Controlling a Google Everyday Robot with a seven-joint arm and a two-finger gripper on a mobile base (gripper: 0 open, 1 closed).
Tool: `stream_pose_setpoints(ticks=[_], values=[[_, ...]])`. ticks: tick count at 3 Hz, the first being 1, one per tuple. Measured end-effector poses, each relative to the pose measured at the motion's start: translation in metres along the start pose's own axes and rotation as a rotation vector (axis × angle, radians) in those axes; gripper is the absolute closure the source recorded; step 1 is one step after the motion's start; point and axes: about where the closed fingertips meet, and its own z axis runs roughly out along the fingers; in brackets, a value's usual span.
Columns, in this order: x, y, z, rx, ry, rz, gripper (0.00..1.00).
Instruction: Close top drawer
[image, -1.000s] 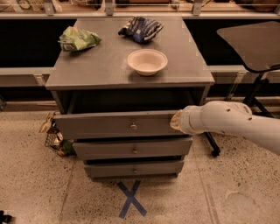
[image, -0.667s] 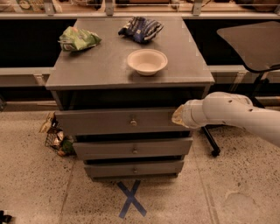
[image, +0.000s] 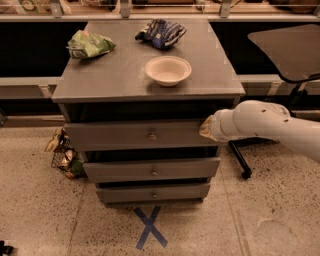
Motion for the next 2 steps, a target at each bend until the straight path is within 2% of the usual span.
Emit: stream_pose_setpoints(ticks=[1,2], values=[[0.001,0.001,0.004,-0.015,-0.001,0.01,1.0],[-0.005,0.015,-0.012,-0.08,-0.067,0.041,1.0]])
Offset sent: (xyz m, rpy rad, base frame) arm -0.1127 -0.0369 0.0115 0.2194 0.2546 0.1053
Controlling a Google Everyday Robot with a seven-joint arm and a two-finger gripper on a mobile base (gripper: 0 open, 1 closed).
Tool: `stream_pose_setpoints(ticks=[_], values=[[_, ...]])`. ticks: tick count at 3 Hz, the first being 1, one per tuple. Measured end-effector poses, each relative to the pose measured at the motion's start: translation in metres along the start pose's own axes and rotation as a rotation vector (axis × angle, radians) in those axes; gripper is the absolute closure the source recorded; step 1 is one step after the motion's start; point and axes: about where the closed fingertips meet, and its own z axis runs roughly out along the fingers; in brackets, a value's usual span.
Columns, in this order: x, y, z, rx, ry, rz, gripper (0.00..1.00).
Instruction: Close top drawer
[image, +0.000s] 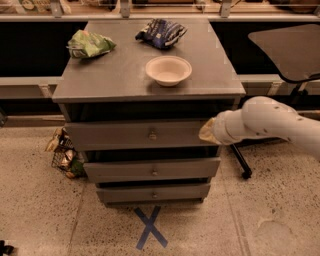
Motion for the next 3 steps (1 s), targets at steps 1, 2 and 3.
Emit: stream_pose_setpoints(ticks=[1,2,3], values=[[0.0,0.036,-0.061,-0.083,-0.093,0.034,1.0],[0.006,0.057,-0.127,-0.123,-0.222,0.106,1.0],[0.003,0.076,-0.141,-0.186,-0.261,0.138,0.82]])
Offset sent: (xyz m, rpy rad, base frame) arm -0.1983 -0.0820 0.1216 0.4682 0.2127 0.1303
